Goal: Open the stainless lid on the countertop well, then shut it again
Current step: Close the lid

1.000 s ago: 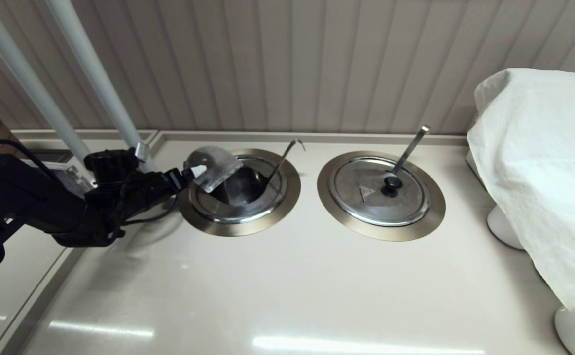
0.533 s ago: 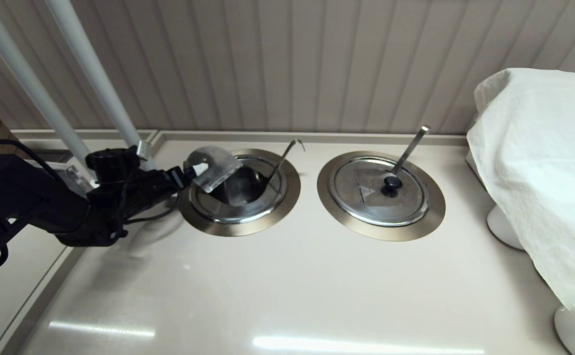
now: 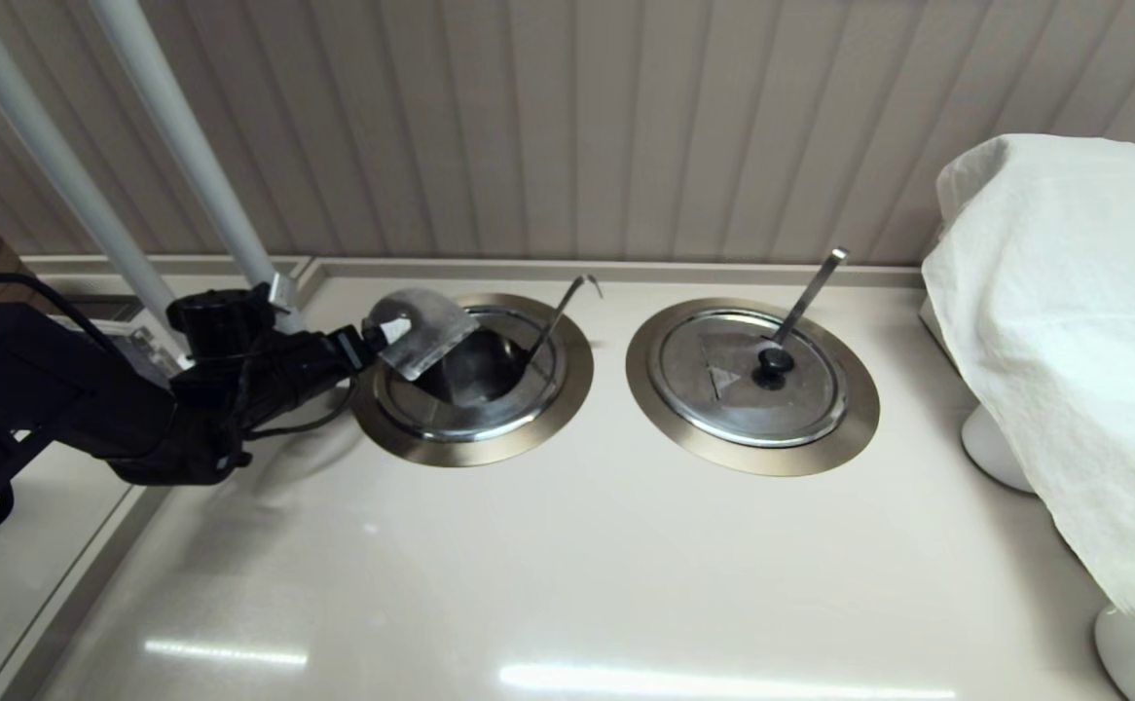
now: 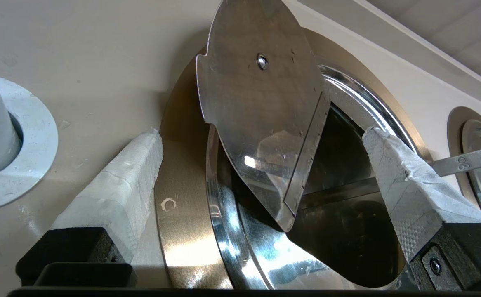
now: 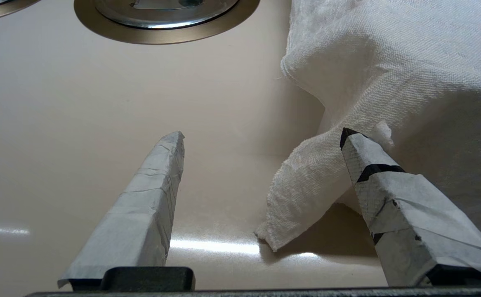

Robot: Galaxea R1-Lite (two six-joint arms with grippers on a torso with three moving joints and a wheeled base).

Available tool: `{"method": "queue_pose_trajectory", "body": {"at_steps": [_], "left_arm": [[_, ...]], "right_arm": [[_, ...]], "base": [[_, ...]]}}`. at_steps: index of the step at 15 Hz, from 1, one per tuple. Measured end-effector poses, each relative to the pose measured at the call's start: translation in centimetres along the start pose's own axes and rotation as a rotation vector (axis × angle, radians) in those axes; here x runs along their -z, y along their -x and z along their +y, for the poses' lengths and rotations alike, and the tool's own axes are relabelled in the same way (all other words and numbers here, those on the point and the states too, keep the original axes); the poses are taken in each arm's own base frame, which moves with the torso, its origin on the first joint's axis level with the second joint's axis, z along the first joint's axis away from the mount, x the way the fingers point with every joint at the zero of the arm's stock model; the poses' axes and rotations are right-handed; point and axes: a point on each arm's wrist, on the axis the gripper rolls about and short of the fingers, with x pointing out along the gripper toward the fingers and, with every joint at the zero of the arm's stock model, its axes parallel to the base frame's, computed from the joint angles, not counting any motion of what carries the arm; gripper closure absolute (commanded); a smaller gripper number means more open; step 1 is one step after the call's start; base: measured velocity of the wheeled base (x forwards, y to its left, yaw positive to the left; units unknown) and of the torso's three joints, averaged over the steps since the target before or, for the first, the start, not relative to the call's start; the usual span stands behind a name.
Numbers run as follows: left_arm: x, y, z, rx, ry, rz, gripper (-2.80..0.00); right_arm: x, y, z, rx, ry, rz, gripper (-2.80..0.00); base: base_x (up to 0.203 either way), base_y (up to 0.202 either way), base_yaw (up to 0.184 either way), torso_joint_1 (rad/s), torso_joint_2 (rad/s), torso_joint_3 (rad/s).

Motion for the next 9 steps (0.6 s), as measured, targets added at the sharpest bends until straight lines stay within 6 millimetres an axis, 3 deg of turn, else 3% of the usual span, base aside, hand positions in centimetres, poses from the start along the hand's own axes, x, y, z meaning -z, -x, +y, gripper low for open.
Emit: {"method": "queue_pose_trajectory", "body": {"at_steps": [9], "left_arm": [[0.04, -0.30, -0.42, 0.012, -0.003, -0.001, -2.80]], "right_arm": [[0.00, 0.00, 0.00, -0.001, 0.000, 0.000, -2.80]], "base": [[0.000, 0.000, 0.000, 0.000, 0.00, 0.000]]}}
